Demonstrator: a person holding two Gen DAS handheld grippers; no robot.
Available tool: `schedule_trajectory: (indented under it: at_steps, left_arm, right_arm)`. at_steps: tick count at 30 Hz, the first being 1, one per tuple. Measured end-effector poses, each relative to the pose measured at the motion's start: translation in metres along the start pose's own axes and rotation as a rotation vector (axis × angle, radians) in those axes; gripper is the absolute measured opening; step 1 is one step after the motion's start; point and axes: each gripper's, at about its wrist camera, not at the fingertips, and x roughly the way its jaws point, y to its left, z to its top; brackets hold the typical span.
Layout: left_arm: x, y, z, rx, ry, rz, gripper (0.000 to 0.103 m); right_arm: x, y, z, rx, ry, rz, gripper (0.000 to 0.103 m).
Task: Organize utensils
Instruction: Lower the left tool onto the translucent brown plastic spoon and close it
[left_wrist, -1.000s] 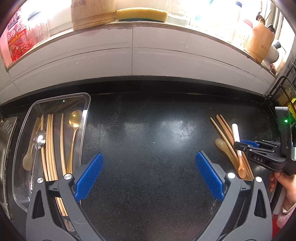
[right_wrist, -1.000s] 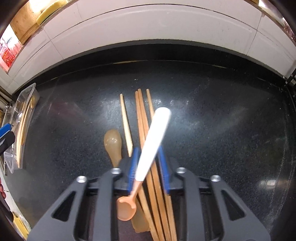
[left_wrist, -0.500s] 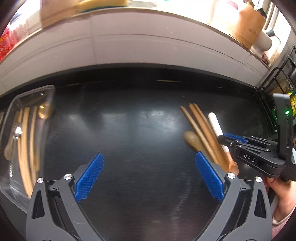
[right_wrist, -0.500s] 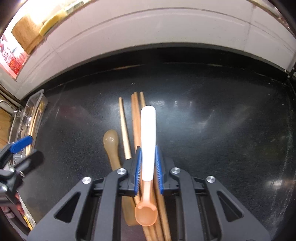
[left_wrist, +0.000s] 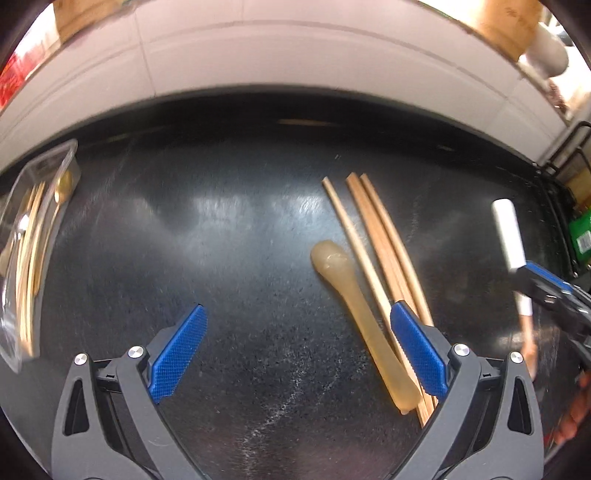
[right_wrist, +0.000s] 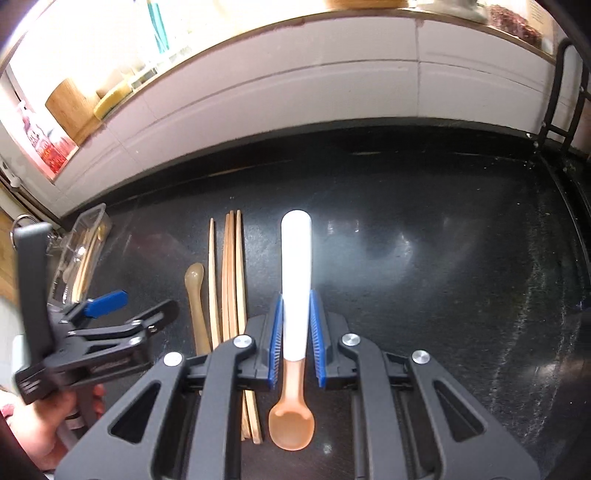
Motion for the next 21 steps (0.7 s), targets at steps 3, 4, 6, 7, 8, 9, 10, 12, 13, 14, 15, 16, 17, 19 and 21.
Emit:
schedule_trajectory:
  at_steps: [3,4,6,7,8,9,10,12,13,14,15,16,17,19,21]
  left_arm:
    - [0.009,-0.004,-0.001,-0.032,0.022,0.015,0.096]
    - [0.013,-0.006,0.000,-0.039,0.025,0.020,0.096]
    - [0.017,-0.010,0.000,-0.058,0.034,0.037,0.096]
    - [0.020,-0.010,0.000,-0.075,0.042,0.044,0.096]
    - [0.023,-0.011,0.000,-0.088,0.049,0.051,0.096]
    - [0.027,-0.010,0.000,-0.105,0.060,0.057,0.096]
    - [0.030,-0.011,-0.001,-0.118,0.070,0.062,0.095]
    - [0.032,-0.013,-0.003,-0.121,0.070,0.083,0.095]
    - [0.033,-0.015,-0.003,-0.117,0.068,0.091,0.094]
    - [0.033,-0.017,-0.004,-0.114,0.067,0.095,0.092]
    - [0.034,-0.021,-0.003,-0.100,0.062,0.098,0.087]
    - [0.034,-0.026,-0.003,-0.086,0.058,0.100,0.081]
    - [0.033,-0.030,-0.003,-0.071,0.054,0.102,0.078]
    - [0.033,-0.040,-0.005,-0.037,0.048,0.107,0.072]
    - [0.032,-0.047,-0.007,-0.022,0.042,0.097,0.070]
  right_arm:
    - [-0.010,-0.008,0.000,-0.005,-0.017,0.020,0.016]
    - [-0.014,-0.010,0.000,-0.009,-0.024,0.029,0.016]
    - [-0.017,-0.013,0.002,-0.017,-0.033,0.038,0.015]
    - [-0.019,-0.015,0.003,-0.019,-0.037,0.045,0.016]
    - [-0.021,-0.016,0.003,-0.020,-0.040,0.050,0.016]
    - [-0.023,-0.018,0.004,-0.022,-0.044,0.055,0.016]
    - [-0.024,-0.020,0.005,-0.024,-0.046,0.060,0.016]
    - [-0.028,-0.024,0.005,-0.026,-0.051,0.069,0.015]
    - [-0.028,-0.025,0.005,-0.028,-0.052,0.071,0.016]
    - [-0.029,-0.027,0.006,-0.029,-0.054,0.074,0.016]
    - [-0.030,-0.028,0.006,-0.029,-0.054,0.079,0.016]
    - [-0.029,-0.026,0.007,-0.029,-0.056,0.084,0.015]
    - [-0.029,-0.026,0.007,-0.031,-0.057,0.086,0.016]
    - [-0.030,-0.028,0.008,-0.031,-0.061,0.094,0.016]
    - [-0.031,-0.029,0.008,-0.036,-0.064,0.100,0.016]
